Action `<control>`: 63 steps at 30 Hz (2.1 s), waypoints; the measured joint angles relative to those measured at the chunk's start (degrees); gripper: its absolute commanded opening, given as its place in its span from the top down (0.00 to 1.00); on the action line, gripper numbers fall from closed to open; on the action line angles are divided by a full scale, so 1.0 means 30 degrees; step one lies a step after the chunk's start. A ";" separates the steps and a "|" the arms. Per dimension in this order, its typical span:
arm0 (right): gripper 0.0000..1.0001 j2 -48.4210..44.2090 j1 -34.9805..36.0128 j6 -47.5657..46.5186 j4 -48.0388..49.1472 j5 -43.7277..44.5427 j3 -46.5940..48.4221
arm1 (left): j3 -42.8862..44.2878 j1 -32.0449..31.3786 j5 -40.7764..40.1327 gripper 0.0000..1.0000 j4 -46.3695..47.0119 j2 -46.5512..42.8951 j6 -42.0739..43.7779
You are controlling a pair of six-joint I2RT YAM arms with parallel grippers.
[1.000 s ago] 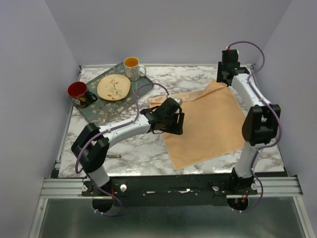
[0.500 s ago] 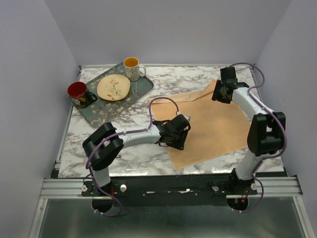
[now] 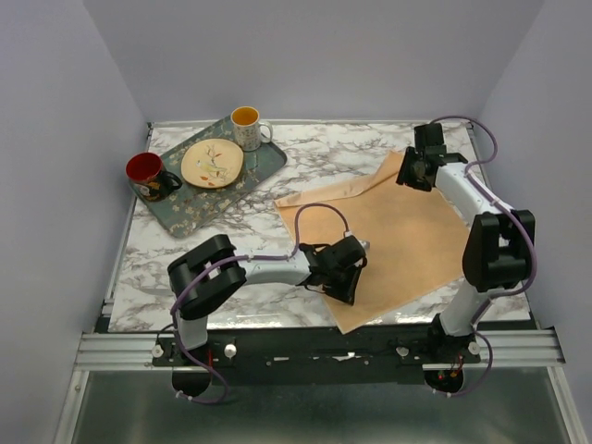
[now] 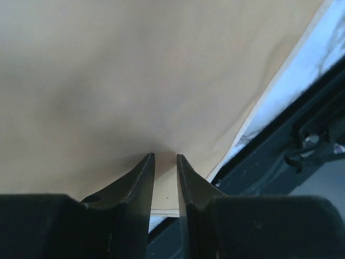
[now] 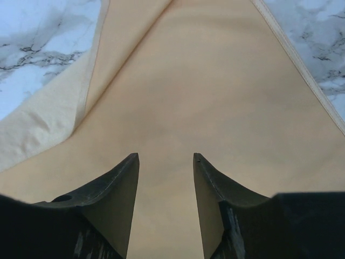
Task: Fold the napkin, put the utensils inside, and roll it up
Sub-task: Flatten the napkin out
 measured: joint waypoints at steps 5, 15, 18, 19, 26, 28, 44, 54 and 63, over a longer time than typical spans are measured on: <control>0.60 0.1472 -0.0022 0.0182 0.0291 -0.1173 0.1158 | 0.0393 -0.1676 0.1807 0.64 0.0459 0.0619 -0.0277; 0.73 0.2922 0.0197 0.0546 0.1566 -0.4328 0.0124 | 0.3526 -0.0525 -0.0627 0.49 -0.2798 -0.1792 0.1829; 0.75 0.2914 0.0488 0.0809 0.1974 -0.4845 -0.1078 | 0.4597 0.1880 -0.1319 0.53 -0.2616 -0.2302 0.2222; 0.79 0.2922 0.0576 0.0882 0.2135 -0.4932 -0.1202 | 0.4772 0.2688 -0.1494 0.53 -0.2514 -0.2280 0.2302; 0.80 0.3854 0.1122 0.1341 0.3118 -0.5355 -0.0903 | 0.4903 0.7118 -0.2310 0.51 -0.2499 -0.0714 0.2514; 0.79 0.4393 0.1180 0.1515 0.3206 -0.5603 -0.0386 | 0.4925 0.7395 -0.2317 0.50 -0.2543 -0.0692 0.2514; 0.60 1.2582 0.1756 0.3738 0.2856 -0.7570 1.3784 | 0.4991 0.9792 -0.2222 0.46 -0.3118 -0.2484 0.3198; 0.64 0.9865 0.1282 0.1829 0.0226 -0.5158 1.3151 | 0.5566 0.9712 -0.0699 0.45 -0.3650 -0.0561 0.3198; 0.77 0.9916 0.0291 0.0597 -0.1785 -0.4051 1.2138 | 0.4911 0.9675 -0.2353 0.49 -0.4371 -0.0189 0.3213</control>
